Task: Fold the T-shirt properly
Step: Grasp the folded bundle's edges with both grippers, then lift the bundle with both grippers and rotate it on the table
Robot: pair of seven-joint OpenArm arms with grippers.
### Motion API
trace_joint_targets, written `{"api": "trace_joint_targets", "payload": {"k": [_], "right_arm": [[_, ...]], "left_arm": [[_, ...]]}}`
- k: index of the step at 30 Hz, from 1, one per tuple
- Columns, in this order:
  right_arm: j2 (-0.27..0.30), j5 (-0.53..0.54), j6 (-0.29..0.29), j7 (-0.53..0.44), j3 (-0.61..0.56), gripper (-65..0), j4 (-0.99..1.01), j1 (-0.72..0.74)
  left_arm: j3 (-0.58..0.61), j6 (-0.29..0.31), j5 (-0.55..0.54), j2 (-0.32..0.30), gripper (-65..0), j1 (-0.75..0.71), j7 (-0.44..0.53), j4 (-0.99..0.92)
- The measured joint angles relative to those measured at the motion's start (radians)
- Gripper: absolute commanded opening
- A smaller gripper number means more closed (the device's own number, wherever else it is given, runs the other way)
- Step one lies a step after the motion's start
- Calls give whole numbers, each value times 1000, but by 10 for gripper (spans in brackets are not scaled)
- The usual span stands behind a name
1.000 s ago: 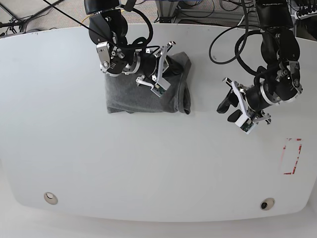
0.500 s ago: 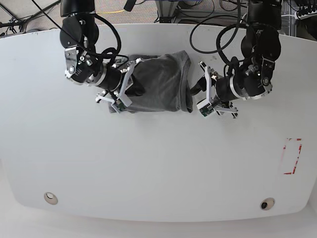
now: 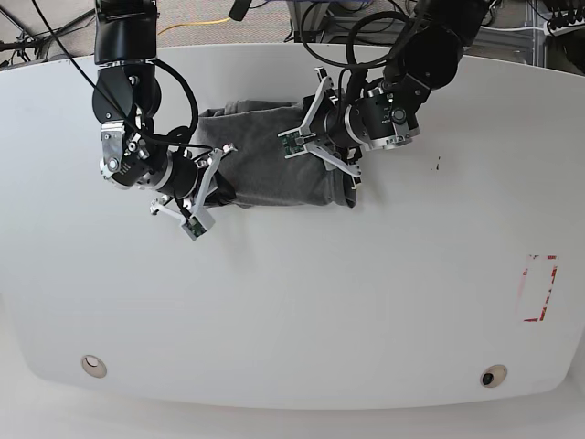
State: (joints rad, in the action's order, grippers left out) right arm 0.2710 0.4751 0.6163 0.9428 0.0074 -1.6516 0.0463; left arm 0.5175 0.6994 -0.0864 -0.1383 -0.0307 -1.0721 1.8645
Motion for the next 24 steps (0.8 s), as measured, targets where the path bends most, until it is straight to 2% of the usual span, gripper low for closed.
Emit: {"api": "trace_joint_targets", "payload": {"k": [4, 7, 9, 12, 15, 21, 24], "right_arm": [[21, 21, 5, -43, -3, -642, 36, 18], [54, 13, 40, -90, -2, -642, 92, 14], [76, 12, 69, -111, 0, -642, 149, 7], [93, 8, 69, -158, 7, -642, 196, -34], [106, 24, 66, -210, 8, -642, 194, -84], [109, 27, 68, -214, 10, -642, 77, -213], [85, 20, 67, -201, 7, -642, -2, -289]], "left_arm": [[2, 0, 0, -34, -417, 0, 0, -1], [3, -1, -1, -57, -417, 16, 7, -50], [5, 1, -2, -67, -417, 41, 68, -124], [6, 5, -42, -93, -417, 93, 221, -240], [3, 10, -63, -101, -417, 135, 272, -306], [2, 9, -46, -101, -417, 195, 259, -352], [8, 9, -38, -117, -417, 227, 246, -359]]}}
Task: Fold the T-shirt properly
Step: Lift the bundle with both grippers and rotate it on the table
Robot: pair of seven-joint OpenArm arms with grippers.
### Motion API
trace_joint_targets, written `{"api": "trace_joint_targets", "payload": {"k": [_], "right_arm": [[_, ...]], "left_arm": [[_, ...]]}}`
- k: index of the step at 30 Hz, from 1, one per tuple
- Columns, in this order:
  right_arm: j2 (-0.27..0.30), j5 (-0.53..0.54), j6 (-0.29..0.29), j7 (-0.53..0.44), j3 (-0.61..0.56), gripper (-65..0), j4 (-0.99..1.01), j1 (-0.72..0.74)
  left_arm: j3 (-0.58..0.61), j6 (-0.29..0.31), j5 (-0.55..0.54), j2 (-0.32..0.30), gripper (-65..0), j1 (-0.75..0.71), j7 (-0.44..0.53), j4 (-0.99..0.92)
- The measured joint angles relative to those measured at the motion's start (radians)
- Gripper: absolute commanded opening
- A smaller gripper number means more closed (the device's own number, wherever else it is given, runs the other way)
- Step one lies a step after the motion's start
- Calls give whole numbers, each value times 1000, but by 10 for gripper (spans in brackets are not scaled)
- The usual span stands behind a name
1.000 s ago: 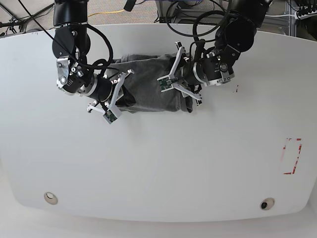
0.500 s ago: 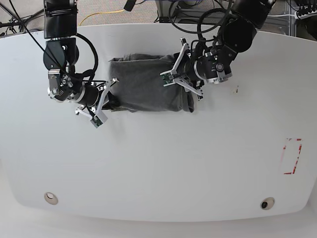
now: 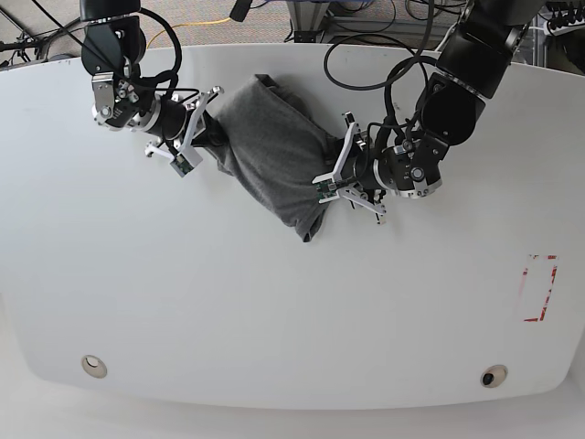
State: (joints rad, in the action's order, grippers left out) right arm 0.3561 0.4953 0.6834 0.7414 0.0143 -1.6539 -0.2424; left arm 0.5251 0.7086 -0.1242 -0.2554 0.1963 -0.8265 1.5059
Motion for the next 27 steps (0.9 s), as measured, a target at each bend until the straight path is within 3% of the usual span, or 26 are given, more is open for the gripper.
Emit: {"api": "trace_joint_targets", "payload": {"k": [11, 16, 21, 27], "right_arm": [[-90, -18, 0, 14, -42, -644, -117, -129], [-132, -17, -107, 18, -175, -644, -148, -128], [-131, -3, -210, 26, -246, -644, -149, -98], [-137, 3, -213, 21, -201, -644, -160, -85]], "left_arm": [[0, -4, 27, -14, -418, 143, -35, -100], [-9, -5, 43, -20, -418, 165, -2, -71], [-55, -4, 39, -34, -418, 158, -3, 3], [-154, -9, 45, -33, -415, 114, 5, 161]]}}
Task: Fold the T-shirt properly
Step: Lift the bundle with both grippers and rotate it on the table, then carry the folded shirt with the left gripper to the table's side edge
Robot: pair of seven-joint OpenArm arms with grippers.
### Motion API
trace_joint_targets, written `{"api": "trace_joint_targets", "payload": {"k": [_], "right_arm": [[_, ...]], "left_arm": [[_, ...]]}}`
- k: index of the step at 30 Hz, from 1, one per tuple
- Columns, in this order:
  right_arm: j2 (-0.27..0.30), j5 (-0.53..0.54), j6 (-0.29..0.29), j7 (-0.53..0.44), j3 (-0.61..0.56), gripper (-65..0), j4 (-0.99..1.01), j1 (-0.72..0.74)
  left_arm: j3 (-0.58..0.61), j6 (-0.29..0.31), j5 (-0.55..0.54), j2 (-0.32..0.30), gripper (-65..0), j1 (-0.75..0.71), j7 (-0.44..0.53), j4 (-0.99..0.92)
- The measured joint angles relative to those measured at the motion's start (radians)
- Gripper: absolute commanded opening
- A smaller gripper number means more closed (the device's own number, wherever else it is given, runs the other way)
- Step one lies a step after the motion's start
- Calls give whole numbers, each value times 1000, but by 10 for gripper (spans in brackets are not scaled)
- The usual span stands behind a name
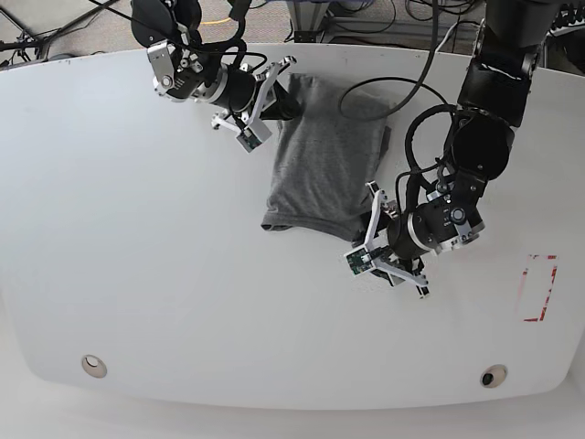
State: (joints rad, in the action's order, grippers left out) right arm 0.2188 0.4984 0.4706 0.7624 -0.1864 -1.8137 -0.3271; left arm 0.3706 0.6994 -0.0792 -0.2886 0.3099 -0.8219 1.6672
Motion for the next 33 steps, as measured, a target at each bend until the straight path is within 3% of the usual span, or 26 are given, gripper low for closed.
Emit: {"api": "trace_joint_targets", "payload": {"k": [7, 11, 14, 16, 21, 25, 29, 33], "right_arm": [[28, -5, 0, 4, 129, -644, -58, -26], [25, 2, 1, -1, 188, -644, -77, -27], [27, 27, 0, 5, 236, -644, -72, -26], [31, 84, 0, 5, 263, -644, -70, -27], [43, 195, 1, -2, 328, -644, -40, -24], [69, 232, 0, 2, 357, -644, -27, -36], [71, 239, 0, 1, 375, -644, -24, -31], [73, 242, 0, 1, 375, -644, -26, -43]], "left_arm": [[-80, -7, 8, 11, -414, -156, -14, 151], [-74, -237, 0, 42, -413, -248, 48, 205], [-67, -389, 5, 69, -374, -321, 197, 206], [-60, -459, 23, 75, -340, -368, 325, 206], [37, -671, 204, 96, -281, -459, 526, 150], [85, -765, 332, 144, -275, -515, 619, 93], [130, -777, 384, 164, -275, -530, 633, 10], [155, -852, 423, 164, -275, -536, 690, -45]]}}
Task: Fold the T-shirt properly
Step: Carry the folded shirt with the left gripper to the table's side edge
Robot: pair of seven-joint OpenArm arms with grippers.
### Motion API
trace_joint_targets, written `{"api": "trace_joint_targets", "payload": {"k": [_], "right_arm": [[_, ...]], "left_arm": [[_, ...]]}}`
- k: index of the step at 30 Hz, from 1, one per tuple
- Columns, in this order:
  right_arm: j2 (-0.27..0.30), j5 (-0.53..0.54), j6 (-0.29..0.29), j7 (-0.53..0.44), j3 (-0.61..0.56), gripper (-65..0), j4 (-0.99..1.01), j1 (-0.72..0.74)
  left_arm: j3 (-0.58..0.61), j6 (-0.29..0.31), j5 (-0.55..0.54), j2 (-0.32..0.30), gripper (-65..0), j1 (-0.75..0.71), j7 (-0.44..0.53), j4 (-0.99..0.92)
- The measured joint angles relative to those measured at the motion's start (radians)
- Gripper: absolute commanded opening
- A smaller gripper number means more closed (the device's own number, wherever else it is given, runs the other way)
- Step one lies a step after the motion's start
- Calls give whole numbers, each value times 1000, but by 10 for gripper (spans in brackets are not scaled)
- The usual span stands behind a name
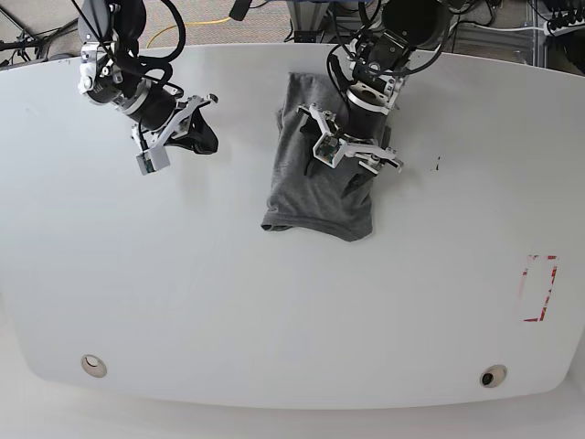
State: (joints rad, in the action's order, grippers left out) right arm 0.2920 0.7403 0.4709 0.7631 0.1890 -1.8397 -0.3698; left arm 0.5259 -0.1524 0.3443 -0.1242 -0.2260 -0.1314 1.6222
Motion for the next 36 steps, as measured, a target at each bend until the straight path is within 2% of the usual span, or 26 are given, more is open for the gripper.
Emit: {"api": "trace_joint_targets", "payload": {"k": [10, 12, 14, 16, 20, 22, 25, 30, 33, 36], "right_arm": [[-3, 1, 0, 0, 19, -644, 0, -11], [-3, 0, 0, 0, 20, -644, 0, -11], [0, 0, 0, 0, 20, -644, 0, -11], [2, 0, 0, 0, 21, -644, 0, -12], [-1, 2, 1, 2, 47, -644, -1, -27], [-1, 1, 0, 0, 71, -644, -1, -33], [3, -3, -1, 0, 80, -644, -1, -35], [0, -1, 0, 0, 78, -644, -5, -35], [2, -2, 16, -1, 79, -644, -12, -44], [2, -4, 46, 4, 78, -644, -12, -48]], "left_arm": [[0, -7, -5, -6, -274, 18, 101, -149], [-27, 16, -13, -28, -274, 15, 121, -147], [-68, 13, -44, -56, -274, 7, 131, -147], [-133, 31, -114, -98, -274, 0, 149, -147], [-320, 170, -306, -196, -274, -10, 148, -166], [-406, 229, -365, -228, -275, -9, 149, -199], [-526, 304, -385, -272, -275, -4, 161, -264], [-713, 505, -430, -330, -275, 35, 206, -425], [-780, 590, -430, -388, -275, 89, 180, -531], [-803, 649, -428, -440, -275, 137, 163, -620]]}}
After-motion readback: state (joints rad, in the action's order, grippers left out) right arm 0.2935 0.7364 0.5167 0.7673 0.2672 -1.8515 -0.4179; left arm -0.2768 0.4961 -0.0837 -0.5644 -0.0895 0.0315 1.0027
